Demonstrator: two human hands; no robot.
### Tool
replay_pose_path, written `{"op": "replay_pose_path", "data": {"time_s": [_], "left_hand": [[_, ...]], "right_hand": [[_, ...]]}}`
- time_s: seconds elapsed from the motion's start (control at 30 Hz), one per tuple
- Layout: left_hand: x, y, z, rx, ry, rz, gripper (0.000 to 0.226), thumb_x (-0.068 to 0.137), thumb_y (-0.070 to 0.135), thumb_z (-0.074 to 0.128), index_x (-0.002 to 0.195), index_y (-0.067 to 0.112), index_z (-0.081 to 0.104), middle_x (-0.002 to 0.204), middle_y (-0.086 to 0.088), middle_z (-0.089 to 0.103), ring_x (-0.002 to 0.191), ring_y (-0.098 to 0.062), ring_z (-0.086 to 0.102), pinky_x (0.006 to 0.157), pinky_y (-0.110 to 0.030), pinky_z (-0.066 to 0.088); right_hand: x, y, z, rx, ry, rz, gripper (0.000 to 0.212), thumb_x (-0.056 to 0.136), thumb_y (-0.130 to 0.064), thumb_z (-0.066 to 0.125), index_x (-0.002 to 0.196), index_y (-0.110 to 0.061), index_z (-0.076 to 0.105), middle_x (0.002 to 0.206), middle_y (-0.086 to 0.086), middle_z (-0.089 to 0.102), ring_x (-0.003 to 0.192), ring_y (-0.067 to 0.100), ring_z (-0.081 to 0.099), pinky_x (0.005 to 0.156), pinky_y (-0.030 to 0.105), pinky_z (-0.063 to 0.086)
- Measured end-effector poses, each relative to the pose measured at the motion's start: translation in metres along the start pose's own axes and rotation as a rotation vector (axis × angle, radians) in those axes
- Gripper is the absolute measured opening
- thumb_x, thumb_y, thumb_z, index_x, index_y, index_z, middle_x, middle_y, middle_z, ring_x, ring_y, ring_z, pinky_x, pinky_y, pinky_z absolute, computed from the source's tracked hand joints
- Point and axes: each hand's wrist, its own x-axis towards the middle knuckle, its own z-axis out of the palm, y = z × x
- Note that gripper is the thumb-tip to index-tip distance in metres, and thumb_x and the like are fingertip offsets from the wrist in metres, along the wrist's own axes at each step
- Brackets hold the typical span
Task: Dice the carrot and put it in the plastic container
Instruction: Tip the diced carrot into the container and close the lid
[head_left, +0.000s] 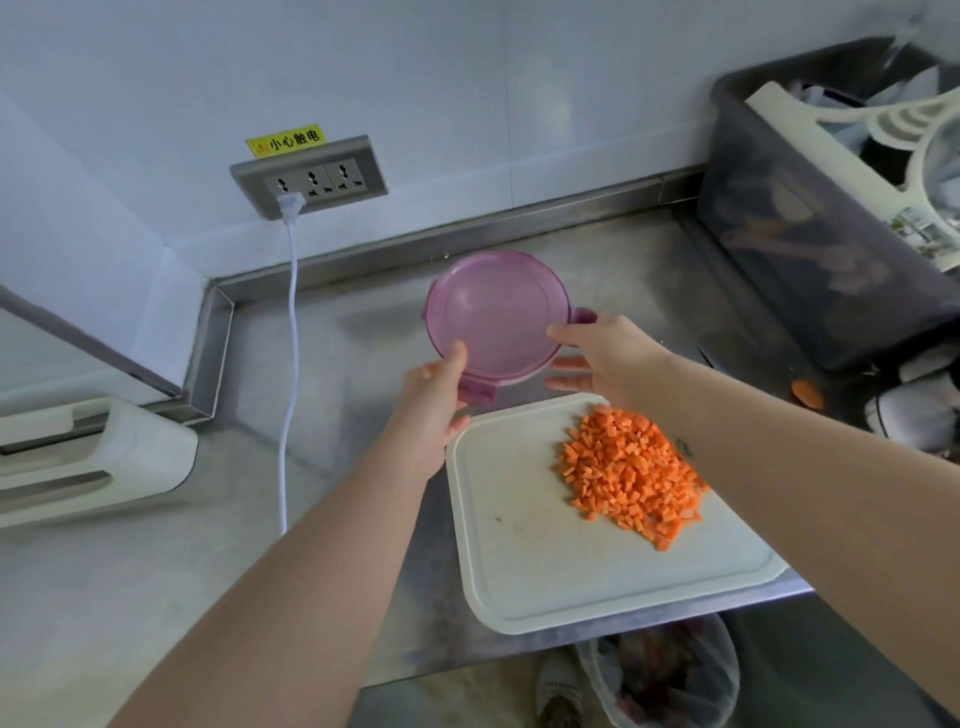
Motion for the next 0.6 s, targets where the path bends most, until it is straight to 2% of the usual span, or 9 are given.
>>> {"op": "replay_pose_path", "data": {"time_s": [0.07,0.17,0.27,0.33,0.43,0.5,0.57,0.6], "left_hand": [[-0.008,0.010,-0.013,-0.093,0.062,0.029,0.033,0.094,0.050,0.048,0.093,0.019,0.057,0.086,0.002,0.060,0.083,-0.013,0.056,0.075,-0.030,0.045],[-0.026,0.009,-0.036,-0.087,0.077,0.082,0.031,0.098,0.043,0.046,0.083,0.018,0.056,0.081,0.000,0.059,0.076,-0.014,0.053,0.069,-0.026,0.044],[-0.043,-0.004,-0.051,-0.214,-0.027,0.023,0.022,0.096,0.032,0.053,0.087,0.012,0.059,0.082,-0.003,0.064,0.077,-0.015,0.057,0.070,-0.026,0.047],[-0.051,-0.014,-0.059,-0.312,-0.119,-0.021,0.019,0.096,0.029,0.053,0.092,0.012,0.061,0.079,-0.001,0.070,0.077,-0.012,0.061,0.071,-0.026,0.048],[-0.062,-0.031,-0.065,-0.265,-0.177,-0.027,0.018,0.097,0.029,0.051,0.094,0.013,0.059,0.084,-0.002,0.065,0.077,-0.012,0.057,0.072,-0.026,0.047],[-0.068,-0.040,-0.067,-0.236,-0.146,0.011,0.015,0.096,0.027,0.053,0.096,0.013,0.057,0.091,-0.006,0.060,0.082,-0.016,0.054,0.075,-0.029,0.050],[-0.073,-0.042,-0.069,-0.206,-0.102,0.072,0.012,0.096,0.024,0.055,0.100,0.014,0.060,0.094,-0.007,0.061,0.085,-0.018,0.056,0.081,-0.033,0.053],[-0.075,-0.040,-0.071,-0.155,-0.099,0.103,0.011,0.095,0.025,0.056,0.101,0.016,0.061,0.093,-0.005,0.062,0.084,-0.017,0.057,0.079,-0.032,0.053]], "right_hand": [[-0.011,-0.008,-0.001,-0.067,-0.079,-0.023,0.017,0.095,-0.010,0.056,0.112,-0.010,0.059,0.122,0.018,0.060,0.111,0.035,0.058,0.082,0.042,0.056],[-0.033,-0.009,0.001,-0.214,-0.170,-0.042,0.013,0.096,-0.010,0.055,0.107,-0.013,0.061,0.112,0.014,0.065,0.101,0.030,0.062,0.086,0.044,0.056],[-0.051,-0.003,0.003,-0.253,-0.198,-0.054,0.019,0.097,-0.015,0.055,0.114,-0.010,0.059,0.112,0.011,0.067,0.102,0.028,0.064,0.083,0.044,0.057],[-0.059,0.004,0.005,-0.233,-0.201,-0.059,0.016,0.097,-0.018,0.056,0.111,-0.012,0.061,0.112,0.010,0.068,0.102,0.028,0.064,0.081,0.043,0.058],[-0.071,0.015,0.008,-0.178,-0.210,-0.014,0.011,0.098,-0.015,0.053,0.106,-0.010,0.060,0.103,0.009,0.065,0.087,0.025,0.062,0.077,0.041,0.057],[-0.077,0.024,0.009,-0.181,-0.211,0.017,0.017,0.098,-0.014,0.052,0.112,-0.007,0.059,0.101,0.012,0.061,0.085,0.026,0.060,0.072,0.039,0.057],[-0.082,0.029,0.009,-0.192,-0.194,0.025,0.019,0.098,-0.014,0.052,0.114,-0.005,0.058,0.101,0.013,0.060,0.084,0.028,0.060,0.067,0.037,0.057],[-0.084,0.030,0.008,-0.188,-0.181,0.026,0.019,0.099,-0.014,0.052,0.114,-0.005,0.058,0.101,0.014,0.060,0.083,0.028,0.060,0.065,0.036,0.057]]}}
